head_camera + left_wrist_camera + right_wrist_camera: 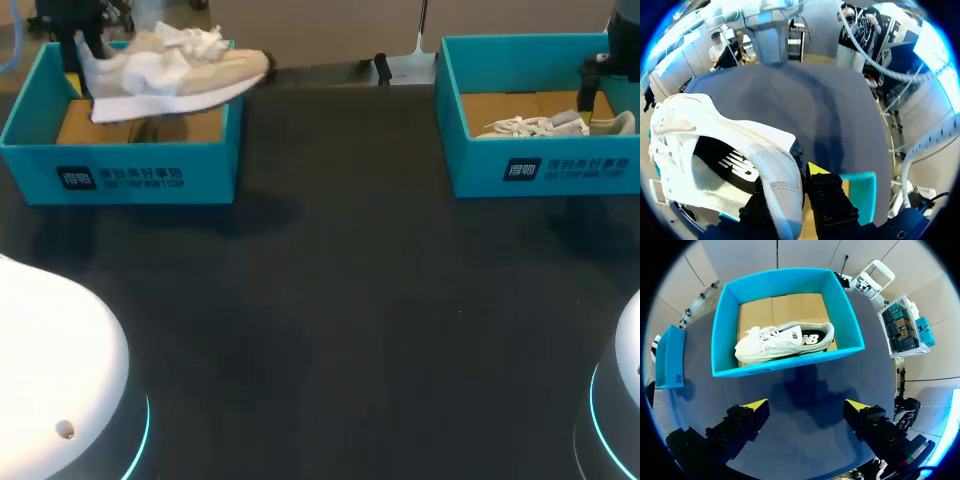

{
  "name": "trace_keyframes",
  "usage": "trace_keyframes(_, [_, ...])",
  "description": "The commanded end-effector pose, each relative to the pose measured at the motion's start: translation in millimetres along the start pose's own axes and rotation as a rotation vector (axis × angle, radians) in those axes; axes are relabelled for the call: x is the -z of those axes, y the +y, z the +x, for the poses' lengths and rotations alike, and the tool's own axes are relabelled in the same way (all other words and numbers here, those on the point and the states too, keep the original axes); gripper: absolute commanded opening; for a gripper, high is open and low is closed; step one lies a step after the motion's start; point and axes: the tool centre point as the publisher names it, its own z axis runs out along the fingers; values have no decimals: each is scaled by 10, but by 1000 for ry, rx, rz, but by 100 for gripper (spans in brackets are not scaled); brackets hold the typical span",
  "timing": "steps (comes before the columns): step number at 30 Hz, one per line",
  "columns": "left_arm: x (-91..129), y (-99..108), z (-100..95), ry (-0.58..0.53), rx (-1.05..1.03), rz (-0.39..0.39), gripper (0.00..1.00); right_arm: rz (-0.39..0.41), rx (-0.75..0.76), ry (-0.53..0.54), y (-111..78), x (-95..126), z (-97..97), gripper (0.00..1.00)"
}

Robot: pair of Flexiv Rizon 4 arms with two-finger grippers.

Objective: Take the shoe out of the shoebox, open the shoe tongue, remove and reinsert the insole, then place the shoe into the shoebox

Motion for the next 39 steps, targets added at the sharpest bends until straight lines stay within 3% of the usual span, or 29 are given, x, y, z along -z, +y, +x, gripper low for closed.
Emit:
trace_keyframes(1, [-213, -906, -96, -13, 13, -761, 0, -2, -1, 0, -13, 0, -4, 100])
trace_keyframes(15, [-292, -1185, -371, 5, 39, -822, 0, -2, -1, 0, -13, 0, -4, 100])
trace_keyframes(19, [-378, -1301, -464, -31, 44, -781, 0, -2, -1, 0, -13, 0, -4, 100])
trace_keyframes(31, [-378, -1301, -464, -31, 44, -781, 0, -2, -1, 0, -13, 0, -4, 100])
trace_keyframes(39, [-907, -1676, -945, -16, -77, -768, 0, -2, -1, 0, -13, 0, -4, 100])
